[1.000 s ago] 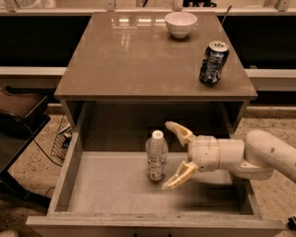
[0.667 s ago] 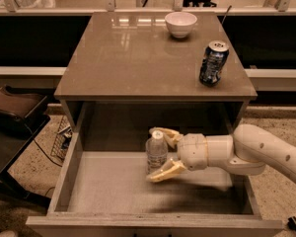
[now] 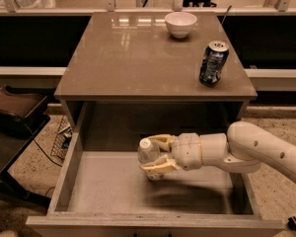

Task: Pick blue plastic bottle from top drawer and place on counter

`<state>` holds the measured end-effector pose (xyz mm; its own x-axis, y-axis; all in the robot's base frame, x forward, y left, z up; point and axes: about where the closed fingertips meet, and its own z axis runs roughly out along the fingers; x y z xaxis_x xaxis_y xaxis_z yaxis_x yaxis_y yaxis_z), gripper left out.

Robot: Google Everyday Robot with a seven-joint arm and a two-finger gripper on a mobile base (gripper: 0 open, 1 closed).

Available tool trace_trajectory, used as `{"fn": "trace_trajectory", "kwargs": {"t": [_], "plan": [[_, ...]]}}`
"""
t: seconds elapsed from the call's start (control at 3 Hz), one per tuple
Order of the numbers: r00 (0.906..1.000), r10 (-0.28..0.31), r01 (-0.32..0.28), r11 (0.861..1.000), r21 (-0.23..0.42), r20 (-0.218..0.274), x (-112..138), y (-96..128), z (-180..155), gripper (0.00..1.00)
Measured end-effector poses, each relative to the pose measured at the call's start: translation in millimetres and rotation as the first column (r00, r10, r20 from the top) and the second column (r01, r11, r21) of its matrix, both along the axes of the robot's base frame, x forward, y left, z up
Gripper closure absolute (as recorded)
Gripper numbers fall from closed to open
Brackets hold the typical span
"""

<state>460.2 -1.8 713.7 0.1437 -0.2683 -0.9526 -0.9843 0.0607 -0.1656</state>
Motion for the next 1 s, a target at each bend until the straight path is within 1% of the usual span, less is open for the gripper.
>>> {"fn": "trace_trajectory", "kwargs": {"t": [0.33,0.67,1.0], "plan": [[1.0,0.004,-0.004,1.0,0.001,0.0,-1,2,0,0.92],[0.9999,0.015,-0.015,1.0,0.011,0.008,5,8,21,1.0],[0.9992,0.034,-0.035,0.998,0.048,0.024,23,20,77,1.0]]}}
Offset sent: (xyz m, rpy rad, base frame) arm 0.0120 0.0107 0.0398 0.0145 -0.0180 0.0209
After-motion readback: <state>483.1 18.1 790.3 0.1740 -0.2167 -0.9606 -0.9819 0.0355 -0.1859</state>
